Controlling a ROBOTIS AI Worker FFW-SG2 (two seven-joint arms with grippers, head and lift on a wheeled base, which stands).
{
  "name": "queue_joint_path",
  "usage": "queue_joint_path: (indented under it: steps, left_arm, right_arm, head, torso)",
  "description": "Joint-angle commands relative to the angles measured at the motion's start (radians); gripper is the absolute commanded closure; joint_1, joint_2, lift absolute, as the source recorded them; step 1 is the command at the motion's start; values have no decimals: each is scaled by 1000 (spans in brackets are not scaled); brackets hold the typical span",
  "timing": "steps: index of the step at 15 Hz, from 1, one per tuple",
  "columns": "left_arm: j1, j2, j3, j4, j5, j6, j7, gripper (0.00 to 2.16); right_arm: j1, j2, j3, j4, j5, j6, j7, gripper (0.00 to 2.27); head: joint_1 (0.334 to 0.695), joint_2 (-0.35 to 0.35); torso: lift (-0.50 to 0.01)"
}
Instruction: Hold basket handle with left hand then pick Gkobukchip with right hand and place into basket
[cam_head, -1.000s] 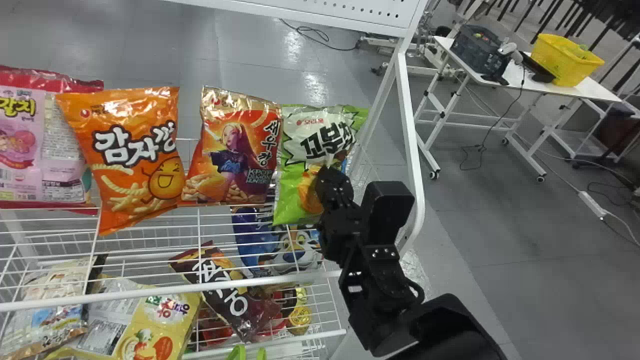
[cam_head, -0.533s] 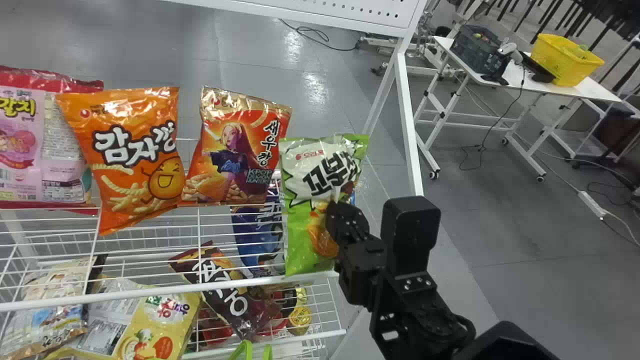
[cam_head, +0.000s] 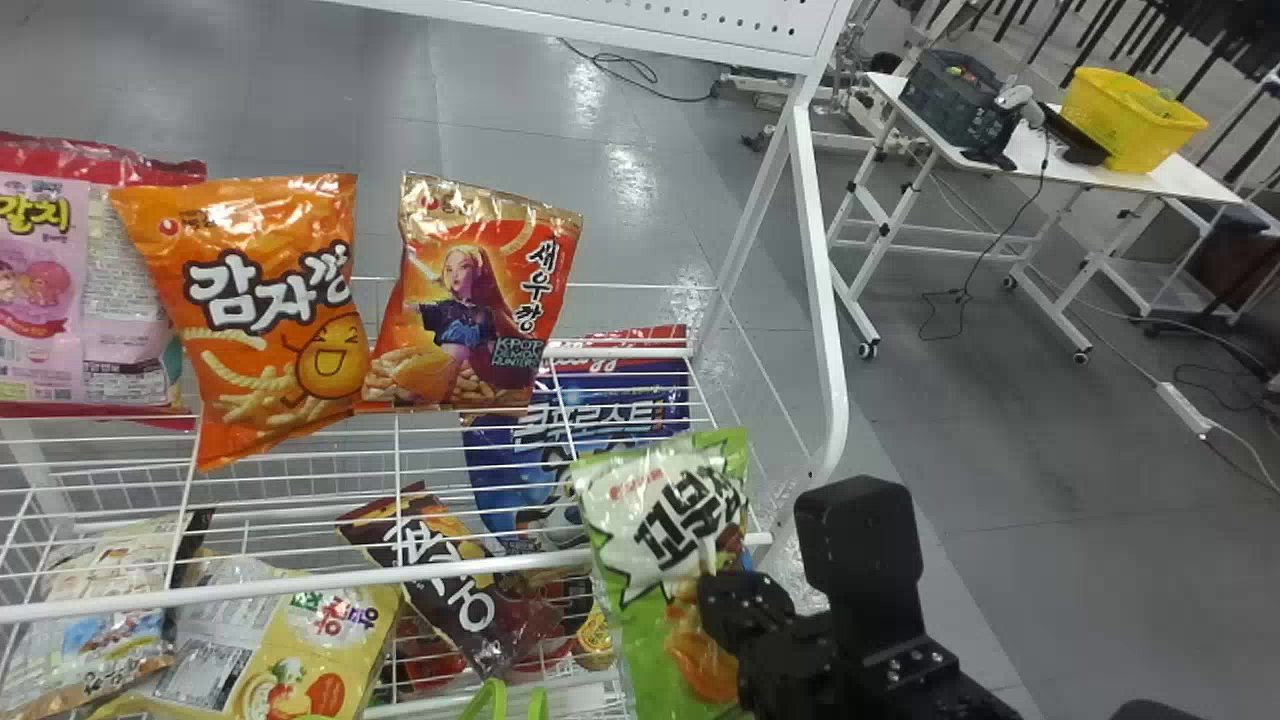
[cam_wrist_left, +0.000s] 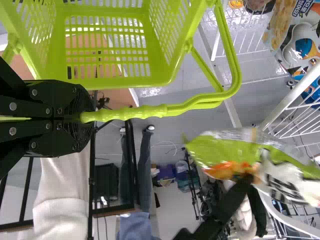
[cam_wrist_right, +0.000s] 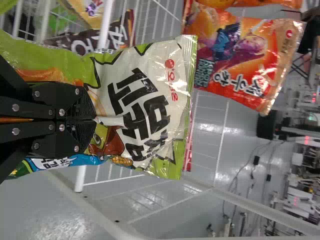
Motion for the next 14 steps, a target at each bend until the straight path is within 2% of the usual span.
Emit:
queue_joint_path:
  steps: [1,5,9,14]
  left_arm:
    - [2,-3,4,-4,0,1,-2,2111]
    - [11,-3,5,-9,2,1,-8,2111]
    - [15,-3,8,-9,2,1,-17,2111]
    - [31,-3,8,-22,2,1,-19,2111]
  right_arm:
    - [18,-14,-4,-55,-13,179,0,2003]
    - [58,-42,1,-87,-25,298,2,2003]
    - [94,-74,5,-85,-103,298,2,2003]
    - [110,-100,85,-79,-103,298,0,2000]
  head:
    - [695,-350]
    - [695,-350]
    - [695,-350]
    - [695,-350]
  torso:
    - [-31]
    - [-31]
    - [-31]
    - [-31]
